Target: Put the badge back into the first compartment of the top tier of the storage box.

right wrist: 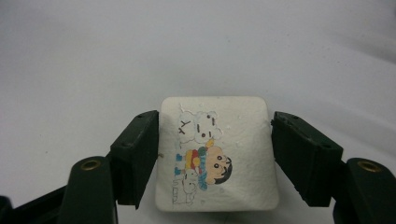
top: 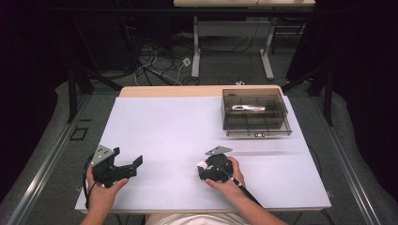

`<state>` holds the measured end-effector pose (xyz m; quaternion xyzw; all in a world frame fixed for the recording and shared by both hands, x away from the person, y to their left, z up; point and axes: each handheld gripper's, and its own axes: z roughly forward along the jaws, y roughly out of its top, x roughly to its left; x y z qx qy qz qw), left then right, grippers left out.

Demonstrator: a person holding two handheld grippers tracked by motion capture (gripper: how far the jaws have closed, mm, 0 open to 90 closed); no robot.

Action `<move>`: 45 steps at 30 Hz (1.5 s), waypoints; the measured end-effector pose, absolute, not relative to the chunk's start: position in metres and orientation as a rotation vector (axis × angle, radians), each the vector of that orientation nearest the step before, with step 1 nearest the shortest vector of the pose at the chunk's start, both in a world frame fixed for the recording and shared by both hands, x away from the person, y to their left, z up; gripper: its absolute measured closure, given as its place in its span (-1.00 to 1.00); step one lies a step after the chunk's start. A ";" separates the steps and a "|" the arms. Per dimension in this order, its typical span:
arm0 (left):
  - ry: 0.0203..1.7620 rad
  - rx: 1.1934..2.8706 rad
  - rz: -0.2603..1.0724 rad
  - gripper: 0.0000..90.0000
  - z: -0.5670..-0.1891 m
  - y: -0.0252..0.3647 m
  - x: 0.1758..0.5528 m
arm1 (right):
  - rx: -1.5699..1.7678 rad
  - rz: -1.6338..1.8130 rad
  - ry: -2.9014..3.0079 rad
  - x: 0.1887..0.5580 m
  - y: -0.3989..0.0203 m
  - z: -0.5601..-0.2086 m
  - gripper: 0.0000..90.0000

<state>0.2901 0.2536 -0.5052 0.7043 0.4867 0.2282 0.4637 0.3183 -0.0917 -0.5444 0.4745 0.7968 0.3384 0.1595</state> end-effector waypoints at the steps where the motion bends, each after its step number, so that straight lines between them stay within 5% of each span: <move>1: 1.196 1.732 0.560 -0.93 -0.505 0.254 0.290 | 1.362 0.956 2.284 0.319 -0.093 -0.542 -0.27; 45: 1.197 1.745 0.544 -0.94 -0.506 0.253 0.292 | 1.455 1.060 2.115 0.329 -0.124 -0.503 -0.27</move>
